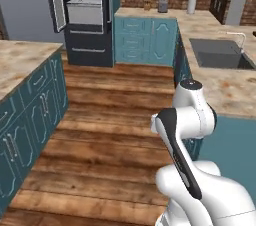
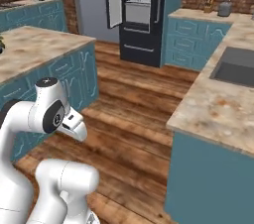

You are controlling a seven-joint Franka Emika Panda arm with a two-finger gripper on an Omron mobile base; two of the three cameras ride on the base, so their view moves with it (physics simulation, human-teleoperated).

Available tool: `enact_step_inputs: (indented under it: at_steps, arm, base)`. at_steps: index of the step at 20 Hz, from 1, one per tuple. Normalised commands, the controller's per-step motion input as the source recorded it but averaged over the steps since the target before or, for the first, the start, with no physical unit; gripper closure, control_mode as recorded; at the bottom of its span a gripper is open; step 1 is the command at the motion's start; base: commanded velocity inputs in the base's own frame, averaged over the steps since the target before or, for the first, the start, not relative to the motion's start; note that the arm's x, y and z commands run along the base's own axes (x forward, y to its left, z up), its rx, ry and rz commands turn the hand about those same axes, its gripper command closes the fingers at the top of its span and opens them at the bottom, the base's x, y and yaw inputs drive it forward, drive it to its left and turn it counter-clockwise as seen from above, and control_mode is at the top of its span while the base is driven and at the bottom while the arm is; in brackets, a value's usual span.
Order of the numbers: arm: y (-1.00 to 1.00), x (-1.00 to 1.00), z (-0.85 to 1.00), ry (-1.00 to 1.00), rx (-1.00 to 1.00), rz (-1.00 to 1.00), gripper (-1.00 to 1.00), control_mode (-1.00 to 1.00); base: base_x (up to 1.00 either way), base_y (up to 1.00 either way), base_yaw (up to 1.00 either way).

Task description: Gather the cucumber and corn from the fridge and place them on a tray on the dining counter. Then gather the chicken drumstick and steak from the fridge and place them on the other tray.

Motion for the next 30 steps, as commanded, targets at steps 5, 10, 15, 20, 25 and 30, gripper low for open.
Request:
enact_step_inputs:
  at_steps: [5, 10, 15, 20, 25, 30]
  arm:
    - [0.00, 0.00, 0.00, 0.00, 0.00, 0.00, -1.00, 1.00]
    - [0.00, 0.00, 0.00, 0.00, 0.00, 0.00, -1.00, 1.00]
    - [0.00, 0.00, 0.00, 0.00, 0.00, 0.00, -1.00, 1.00]
    - [0.00, 0.00, 0.00, 0.00, 0.00, 0.00, -1.00, 1.00]
    - [0.00, 0.00, 0.00, 0.00, 0.00, 0.00, -1.00, 1.00]
    - [0.00, 0.00, 0.00, 0.00, 0.00, 0.00, -1.00, 1.00]
  base:
    - [1.00, 0.94, -0.45]
    - [1.00, 0.94, -0.43]
    - [1.00, 0.96, -0.24]
    - [1.00, 0.75, -0.11]
    - [1.00, 0.17, -0.03]
    - [1.00, -0.35, 0.01]
